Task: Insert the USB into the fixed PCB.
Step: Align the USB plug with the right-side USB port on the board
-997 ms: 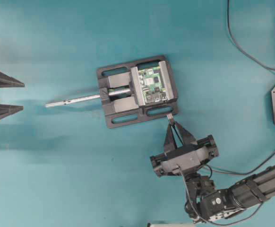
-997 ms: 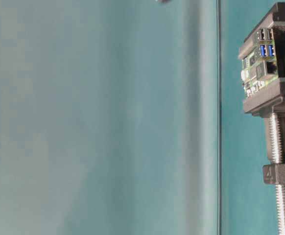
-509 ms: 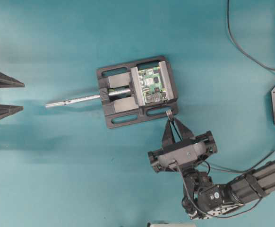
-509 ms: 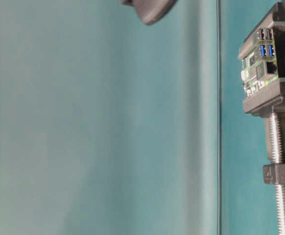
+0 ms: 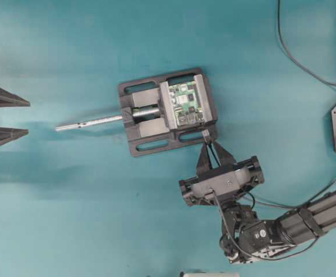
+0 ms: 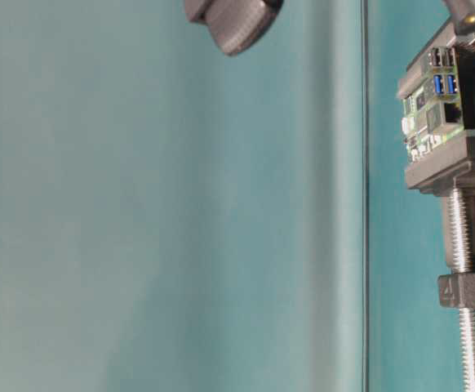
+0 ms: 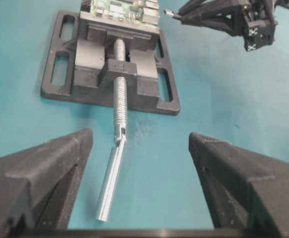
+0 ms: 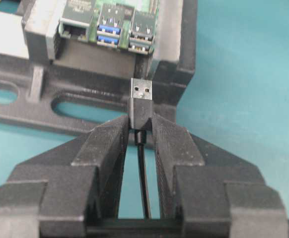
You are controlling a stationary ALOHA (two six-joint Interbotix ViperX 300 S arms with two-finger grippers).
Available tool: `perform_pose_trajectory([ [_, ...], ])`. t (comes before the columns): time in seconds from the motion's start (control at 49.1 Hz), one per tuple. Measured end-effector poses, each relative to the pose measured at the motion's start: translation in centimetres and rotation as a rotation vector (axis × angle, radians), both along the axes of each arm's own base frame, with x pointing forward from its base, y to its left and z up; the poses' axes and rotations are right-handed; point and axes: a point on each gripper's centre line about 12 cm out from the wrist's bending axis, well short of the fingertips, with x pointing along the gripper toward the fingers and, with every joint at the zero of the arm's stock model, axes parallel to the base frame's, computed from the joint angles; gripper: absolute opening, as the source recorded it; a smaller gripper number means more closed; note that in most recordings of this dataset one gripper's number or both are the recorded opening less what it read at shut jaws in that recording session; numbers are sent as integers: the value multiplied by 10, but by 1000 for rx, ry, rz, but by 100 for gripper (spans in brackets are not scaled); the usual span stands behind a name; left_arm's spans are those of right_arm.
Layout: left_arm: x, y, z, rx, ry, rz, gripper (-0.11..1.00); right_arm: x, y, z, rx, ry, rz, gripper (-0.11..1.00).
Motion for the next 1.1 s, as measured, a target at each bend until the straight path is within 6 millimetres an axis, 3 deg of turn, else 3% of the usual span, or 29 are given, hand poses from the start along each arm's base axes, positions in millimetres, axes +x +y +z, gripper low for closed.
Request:
perform_pose_trajectory([
  [1.099,0,0,0,-2,0,0,95,5,-12,9,-6,13,-6,21],
])
